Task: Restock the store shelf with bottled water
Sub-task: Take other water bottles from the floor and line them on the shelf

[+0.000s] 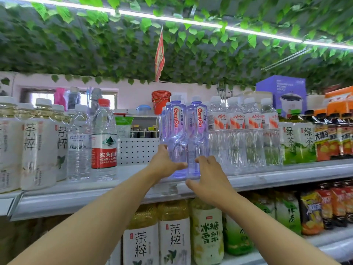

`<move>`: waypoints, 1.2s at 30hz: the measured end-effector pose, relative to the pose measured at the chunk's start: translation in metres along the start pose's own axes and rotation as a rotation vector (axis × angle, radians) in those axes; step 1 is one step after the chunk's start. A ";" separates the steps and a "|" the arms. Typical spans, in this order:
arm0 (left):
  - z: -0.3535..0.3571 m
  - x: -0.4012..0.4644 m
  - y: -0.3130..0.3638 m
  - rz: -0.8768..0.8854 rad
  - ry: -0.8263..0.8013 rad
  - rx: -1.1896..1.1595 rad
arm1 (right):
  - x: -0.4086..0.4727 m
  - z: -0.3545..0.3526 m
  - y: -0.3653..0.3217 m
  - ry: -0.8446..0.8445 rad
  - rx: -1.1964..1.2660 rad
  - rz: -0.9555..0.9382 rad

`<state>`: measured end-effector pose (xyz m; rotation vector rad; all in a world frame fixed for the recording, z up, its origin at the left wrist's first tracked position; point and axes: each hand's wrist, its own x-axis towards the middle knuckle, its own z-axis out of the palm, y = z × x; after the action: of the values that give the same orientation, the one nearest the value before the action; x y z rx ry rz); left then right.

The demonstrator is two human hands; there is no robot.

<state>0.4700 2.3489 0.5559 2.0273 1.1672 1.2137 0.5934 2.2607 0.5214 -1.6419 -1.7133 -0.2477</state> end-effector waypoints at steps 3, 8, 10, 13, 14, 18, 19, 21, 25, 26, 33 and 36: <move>0.002 -0.003 -0.002 0.005 0.001 0.054 | -0.001 0.000 0.000 -0.003 0.004 -0.001; -0.001 0.003 -0.006 -0.023 -0.047 0.042 | -0.002 -0.001 0.003 -0.015 0.022 0.002; -0.001 0.006 -0.009 -0.038 -0.058 0.025 | -0.003 -0.001 0.004 -0.025 0.015 0.001; -0.001 0.008 -0.011 -0.048 -0.055 0.009 | -0.003 -0.002 0.004 -0.031 0.016 0.009; 0.000 0.008 -0.011 -0.051 -0.051 0.009 | -0.003 -0.002 0.004 -0.030 0.012 0.011; 0.000 0.006 -0.010 -0.057 -0.046 0.019 | -0.003 0.000 0.003 -0.034 0.004 0.015; 0.000 0.006 -0.009 -0.058 -0.045 0.030 | -0.004 0.000 0.003 -0.036 0.003 0.015; 0.000 0.005 -0.008 -0.065 -0.043 0.051 | -0.004 0.000 0.003 -0.034 0.002 0.015; -0.004 0.002 -0.005 -0.084 -0.077 0.069 | -0.005 0.000 0.000 -0.020 -0.001 0.002; -0.008 0.001 -0.004 -0.100 -0.098 0.065 | -0.004 0.000 -0.001 -0.012 0.001 -0.006; -0.055 0.017 -0.012 -0.192 -0.192 -0.037 | 0.005 0.003 -0.021 0.142 -0.001 -0.027; -0.060 0.031 -0.021 -0.178 -0.166 -0.008 | 0.014 0.012 -0.032 0.230 -0.016 -0.026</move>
<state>0.4159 2.3859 0.5827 1.9306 1.2293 0.9440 0.5609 2.2738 0.5324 -1.5383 -1.5626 -0.4463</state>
